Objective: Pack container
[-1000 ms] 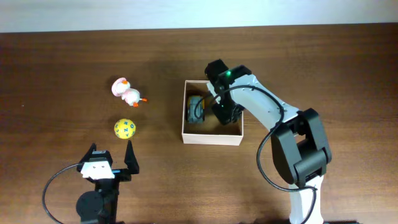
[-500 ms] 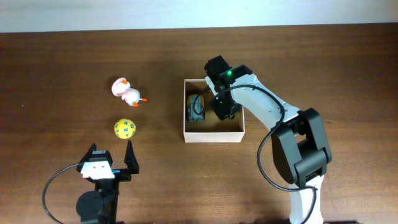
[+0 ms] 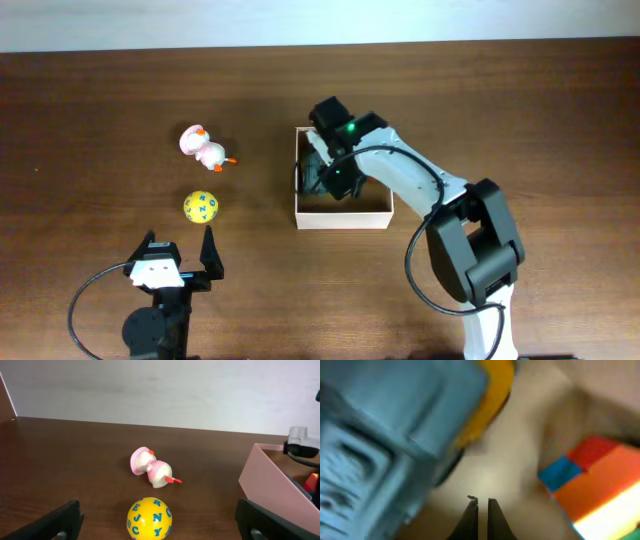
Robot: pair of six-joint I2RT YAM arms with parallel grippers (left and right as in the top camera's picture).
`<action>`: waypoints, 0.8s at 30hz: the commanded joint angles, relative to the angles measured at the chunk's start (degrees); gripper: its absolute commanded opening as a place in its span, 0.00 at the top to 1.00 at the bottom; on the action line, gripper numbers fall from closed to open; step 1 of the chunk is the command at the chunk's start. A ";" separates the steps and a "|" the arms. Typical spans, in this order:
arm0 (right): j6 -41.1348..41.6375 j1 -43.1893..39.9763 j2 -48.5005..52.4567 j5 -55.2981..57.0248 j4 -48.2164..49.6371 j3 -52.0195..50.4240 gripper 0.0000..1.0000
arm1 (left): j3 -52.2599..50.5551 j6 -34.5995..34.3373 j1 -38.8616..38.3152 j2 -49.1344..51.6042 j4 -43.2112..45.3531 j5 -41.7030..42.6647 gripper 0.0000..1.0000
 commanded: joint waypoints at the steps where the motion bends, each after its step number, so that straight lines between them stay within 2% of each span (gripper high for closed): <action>1: -0.22 -1.22 0.15 2.12 2.21 -0.31 0.96 | -0.42 1.07 -0.11 -0.50 0.15 -0.22 0.01; 13: -0.46 -4.07 0.15 5.73 5.35 -0.31 0.96 | -0.42 1.07 -0.11 -0.50 0.15 -0.22 0.01; 24: -0.63 -4.17 0.15 3.15 4.96 -0.31 0.96 | -0.42 1.07 -0.11 -0.50 0.15 -0.22 0.01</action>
